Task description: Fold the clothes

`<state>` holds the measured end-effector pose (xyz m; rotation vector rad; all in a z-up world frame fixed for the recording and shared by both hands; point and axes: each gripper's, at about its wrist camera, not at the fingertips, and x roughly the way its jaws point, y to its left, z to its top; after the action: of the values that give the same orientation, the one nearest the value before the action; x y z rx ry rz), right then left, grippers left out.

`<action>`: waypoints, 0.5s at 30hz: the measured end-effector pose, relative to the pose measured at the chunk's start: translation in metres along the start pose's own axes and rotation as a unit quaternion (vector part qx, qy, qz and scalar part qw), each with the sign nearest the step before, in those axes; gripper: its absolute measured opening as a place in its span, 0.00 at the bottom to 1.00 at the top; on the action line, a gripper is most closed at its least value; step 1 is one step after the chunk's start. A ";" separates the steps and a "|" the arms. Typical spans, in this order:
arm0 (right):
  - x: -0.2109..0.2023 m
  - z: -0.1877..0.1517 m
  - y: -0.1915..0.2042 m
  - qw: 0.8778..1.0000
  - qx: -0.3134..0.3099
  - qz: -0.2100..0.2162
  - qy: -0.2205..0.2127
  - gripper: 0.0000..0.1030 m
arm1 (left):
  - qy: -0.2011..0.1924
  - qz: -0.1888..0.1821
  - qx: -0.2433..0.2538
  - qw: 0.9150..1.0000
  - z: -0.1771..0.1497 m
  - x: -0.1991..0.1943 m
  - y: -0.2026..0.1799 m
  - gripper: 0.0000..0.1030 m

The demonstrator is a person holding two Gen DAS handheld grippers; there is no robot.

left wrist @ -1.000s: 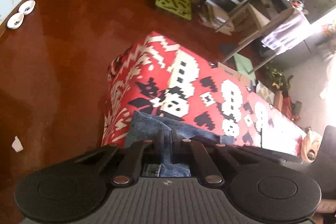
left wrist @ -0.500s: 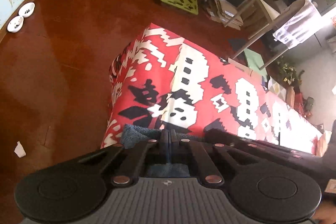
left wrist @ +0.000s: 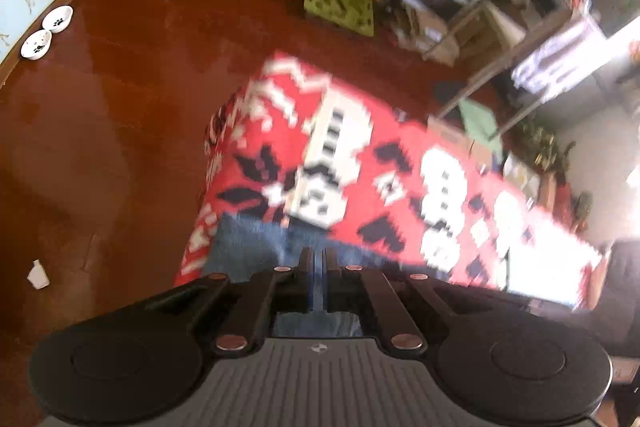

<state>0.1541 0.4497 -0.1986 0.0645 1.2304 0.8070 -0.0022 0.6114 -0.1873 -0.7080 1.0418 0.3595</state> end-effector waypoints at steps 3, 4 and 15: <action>0.004 -0.005 -0.002 1.000 0.002 -0.014 0.001 0.00 | -0.009 0.019 0.020 1.000 -0.004 0.008 -0.005 0.03; 0.004 -0.005 -0.002 1.000 0.001 -0.016 -0.002 0.00 | -0.012 0.022 0.018 1.000 -0.004 0.009 -0.005 0.03; 0.005 0.001 -0.005 0.997 0.058 -0.033 -0.030 0.00 | -0.049 0.017 -0.021 0.998 0.016 -0.012 0.001 0.01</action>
<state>0.1581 0.4496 -0.2041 0.1407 1.2154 0.6723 0.0022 0.6236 -0.1719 -0.7036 0.9561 0.4413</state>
